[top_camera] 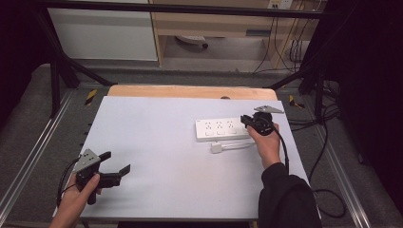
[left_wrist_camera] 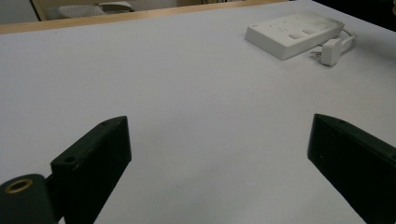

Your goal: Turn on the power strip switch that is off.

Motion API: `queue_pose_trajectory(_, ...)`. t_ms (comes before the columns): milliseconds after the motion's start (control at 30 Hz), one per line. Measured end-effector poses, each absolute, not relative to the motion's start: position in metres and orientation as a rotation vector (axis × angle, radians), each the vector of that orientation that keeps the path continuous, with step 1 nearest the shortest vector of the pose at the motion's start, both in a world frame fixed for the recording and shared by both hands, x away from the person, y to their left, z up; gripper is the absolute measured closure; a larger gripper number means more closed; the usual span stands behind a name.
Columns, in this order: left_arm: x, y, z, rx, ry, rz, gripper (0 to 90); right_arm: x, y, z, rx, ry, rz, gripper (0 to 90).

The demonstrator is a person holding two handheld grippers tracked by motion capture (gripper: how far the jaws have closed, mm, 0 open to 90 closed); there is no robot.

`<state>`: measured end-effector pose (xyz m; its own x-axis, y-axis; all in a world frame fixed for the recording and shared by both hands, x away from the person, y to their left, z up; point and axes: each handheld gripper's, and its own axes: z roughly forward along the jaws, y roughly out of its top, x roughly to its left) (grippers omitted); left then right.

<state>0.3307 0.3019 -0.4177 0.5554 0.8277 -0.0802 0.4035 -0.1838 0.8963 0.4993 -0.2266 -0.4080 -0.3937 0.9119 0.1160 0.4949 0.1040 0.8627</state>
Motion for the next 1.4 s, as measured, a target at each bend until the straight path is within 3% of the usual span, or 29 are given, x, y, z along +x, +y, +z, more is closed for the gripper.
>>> queue_pose_trajectory(433,0.331,0.302,-0.418,1.801,1.016,0.534,6.2,0.502,-0.219,-0.414,1.354,1.958,1.235,89.8)
queue_pose_trajectory(1400,0.330,0.302,-0.418,1.804,1.015,0.536,6.2,0.493,-0.212,-0.437,1.388,2.032,1.196,90.0)
